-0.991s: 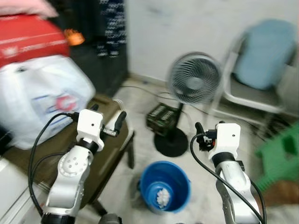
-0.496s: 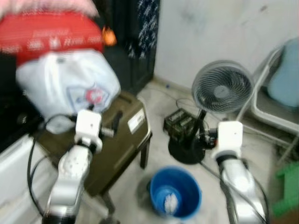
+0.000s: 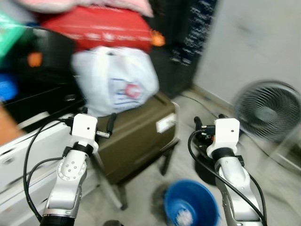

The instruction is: Clean up the room

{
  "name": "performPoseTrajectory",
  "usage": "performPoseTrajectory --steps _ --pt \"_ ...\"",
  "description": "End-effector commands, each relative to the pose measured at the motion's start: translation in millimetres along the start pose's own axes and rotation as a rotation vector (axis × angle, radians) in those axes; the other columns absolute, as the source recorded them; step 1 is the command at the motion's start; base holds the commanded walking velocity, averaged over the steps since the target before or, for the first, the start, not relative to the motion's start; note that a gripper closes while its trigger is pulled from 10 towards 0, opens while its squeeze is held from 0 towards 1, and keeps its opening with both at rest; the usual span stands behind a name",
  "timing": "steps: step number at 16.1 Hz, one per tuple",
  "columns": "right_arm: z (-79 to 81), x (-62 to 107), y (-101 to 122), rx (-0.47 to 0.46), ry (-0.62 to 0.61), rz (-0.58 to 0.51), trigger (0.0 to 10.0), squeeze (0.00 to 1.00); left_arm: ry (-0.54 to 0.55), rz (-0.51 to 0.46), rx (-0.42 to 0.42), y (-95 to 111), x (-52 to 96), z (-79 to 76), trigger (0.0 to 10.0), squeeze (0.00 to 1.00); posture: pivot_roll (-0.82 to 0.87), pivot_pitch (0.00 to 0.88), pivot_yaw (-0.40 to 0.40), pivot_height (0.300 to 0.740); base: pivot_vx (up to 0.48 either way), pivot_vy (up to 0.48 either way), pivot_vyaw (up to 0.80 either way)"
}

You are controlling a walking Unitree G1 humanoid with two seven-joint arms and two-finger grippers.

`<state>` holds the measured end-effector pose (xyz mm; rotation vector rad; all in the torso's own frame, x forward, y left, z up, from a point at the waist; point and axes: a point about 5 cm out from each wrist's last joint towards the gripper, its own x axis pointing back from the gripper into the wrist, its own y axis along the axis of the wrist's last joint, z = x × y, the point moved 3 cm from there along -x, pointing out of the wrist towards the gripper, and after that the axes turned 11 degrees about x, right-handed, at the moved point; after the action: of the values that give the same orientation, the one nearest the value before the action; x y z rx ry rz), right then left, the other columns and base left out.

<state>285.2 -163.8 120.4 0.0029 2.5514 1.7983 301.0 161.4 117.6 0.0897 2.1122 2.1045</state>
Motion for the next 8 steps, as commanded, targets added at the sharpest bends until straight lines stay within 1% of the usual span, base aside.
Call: performPoseTrajectory --steps 1,3,4,5,8 --pt "-7.1 2.3 0.5 0.008 -0.023 -0.002 10.0 0.0 0.006 -0.015 -0.014 5.0 0.3 -0.8 10.0 0.0 -0.1 0.0 -0.057 0.74 0.0 0.0 0.8" --pt "-6.5 3.6 -1.7 0.036 -0.01 -0.009 10.0 0.0 0.023 -0.017 -0.026 4.8 5.7 3.7 10.0 0.0 -0.09 0.0 -0.055 0.74 0.0 0.0 0.8" --pt "-4.9 2.8 -6.2 0.023 -0.007 0.003 10.0 0.0 0.042 -0.011 -0.04 1.8 10.8 7.5 10.0 0.0 -0.08 0.0 -0.058 0.74 0.0 0.0 0.8" --pt "-3.2 1.0 -5.2 0.023 -0.005 -0.001 10.0 0.0 0.043 -0.005 -0.039 0.6 13.8 9.2 10.0 0.0 -0.08 0.0 -0.058 0.74 0.0 0.0 0.8" --pt "-0.2 -4.6 -3.7 0.022 -0.005 -0.013 10.0 0.0 0.069 -0.003 -0.032 0.6 16.8 12.7 10.0 0.0 -0.06 0.0 -0.045 0.74 0.0 0.0 0.8"
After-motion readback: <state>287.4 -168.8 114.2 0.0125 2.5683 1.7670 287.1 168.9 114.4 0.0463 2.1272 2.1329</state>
